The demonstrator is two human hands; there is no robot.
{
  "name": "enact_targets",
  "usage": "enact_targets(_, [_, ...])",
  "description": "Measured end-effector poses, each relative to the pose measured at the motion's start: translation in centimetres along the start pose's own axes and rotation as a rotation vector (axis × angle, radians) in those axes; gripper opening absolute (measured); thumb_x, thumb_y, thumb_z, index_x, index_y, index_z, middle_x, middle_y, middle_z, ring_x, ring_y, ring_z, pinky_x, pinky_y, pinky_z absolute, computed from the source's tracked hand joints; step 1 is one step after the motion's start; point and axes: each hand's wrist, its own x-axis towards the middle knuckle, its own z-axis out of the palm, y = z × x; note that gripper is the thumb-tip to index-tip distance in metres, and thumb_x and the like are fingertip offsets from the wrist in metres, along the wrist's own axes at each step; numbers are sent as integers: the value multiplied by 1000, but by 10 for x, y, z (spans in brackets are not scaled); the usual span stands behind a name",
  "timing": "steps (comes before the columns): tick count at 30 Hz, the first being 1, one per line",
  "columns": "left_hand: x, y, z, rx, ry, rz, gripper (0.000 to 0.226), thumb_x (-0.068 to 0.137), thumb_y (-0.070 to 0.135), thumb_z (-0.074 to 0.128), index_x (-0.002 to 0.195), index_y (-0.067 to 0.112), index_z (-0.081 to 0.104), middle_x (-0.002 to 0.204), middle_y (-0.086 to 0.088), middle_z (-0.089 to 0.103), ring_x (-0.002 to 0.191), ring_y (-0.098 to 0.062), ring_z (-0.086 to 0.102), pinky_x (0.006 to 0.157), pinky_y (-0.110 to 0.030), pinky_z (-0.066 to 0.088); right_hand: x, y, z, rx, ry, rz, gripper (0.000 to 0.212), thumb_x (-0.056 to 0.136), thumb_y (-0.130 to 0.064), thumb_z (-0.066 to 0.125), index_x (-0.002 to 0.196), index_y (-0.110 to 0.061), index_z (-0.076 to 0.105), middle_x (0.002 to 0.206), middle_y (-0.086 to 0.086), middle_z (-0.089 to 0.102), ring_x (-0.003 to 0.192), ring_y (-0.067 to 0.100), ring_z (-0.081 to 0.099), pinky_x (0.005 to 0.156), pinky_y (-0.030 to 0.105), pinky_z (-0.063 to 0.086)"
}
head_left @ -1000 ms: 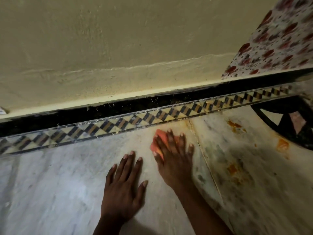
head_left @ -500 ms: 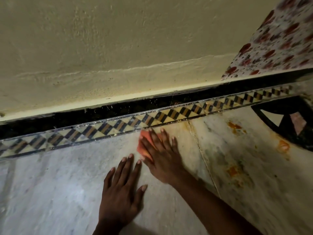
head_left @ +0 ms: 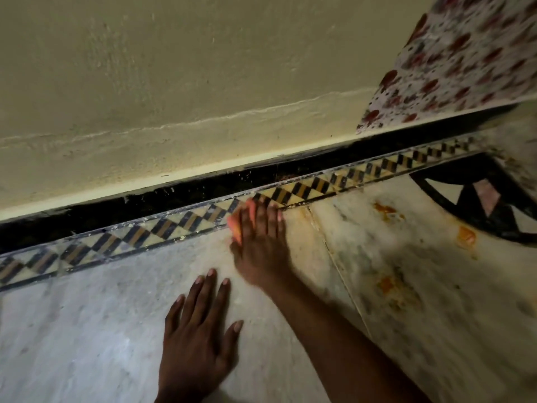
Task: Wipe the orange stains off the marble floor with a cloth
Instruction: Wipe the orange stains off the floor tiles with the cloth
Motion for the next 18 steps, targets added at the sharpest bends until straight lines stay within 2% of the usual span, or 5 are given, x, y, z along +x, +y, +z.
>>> enact_targets(3, [-1, -2, -3, 0, -1, -5, 73, 100, 60, 40, 167, 31, 32, 179, 5, 17, 165, -18, 19, 127, -50, 27, -53, 53, -2, -43, -8, -120, 75, 101, -65, 18, 169, -36, 4, 178, 10, -4, 164, 37, 3, 129, 65, 11])
enact_targets(6, [-1, -1, 2, -1, 5, 4, 74, 101, 60, 39, 168, 32, 28, 179, 6, 15, 165, -17, 17, 128, -49, 24, -21, 135, -20, -73, 94, 378, 81, 99, -68, 9, 169, -29, 6, 177, 19, 6, 162, 45, 10, 126, 66, 11])
enact_targets(10, [-1, -1, 5, 5, 17, 1, 74, 99, 61, 39, 168, 34, 29, 179, 7, 17, 165, -18, 19, 126, -49, 25, 70, 135, -48, 225, 126, 839, 87, 103, -70, 17, 169, -17, -5, 174, 24, -15, 160, 49, -15, 129, 62, -7])
enact_targets(13, [0, -1, 1, 16, 14, -26, 73, 100, 62, 36, 168, 37, 26, 179, 10, 14, 165, -15, 16, 126, -49, 25, 85, 75, -33, 171, 69, 546, 87, 105, -67, 19, 167, -15, -13, 172, 24, -23, 158, 49, -22, 129, 61, -10])
enact_targets(18, [-1, -2, 0, 12, -6, -9, 73, 100, 62, 38, 167, 33, 30, 179, 7, 16, 165, -17, 18, 127, -48, 25, -48, 50, -2, -37, -6, 48, 82, 101, -68, 12, 169, -25, -3, 177, 16, -11, 163, 39, -8, 129, 60, -1])
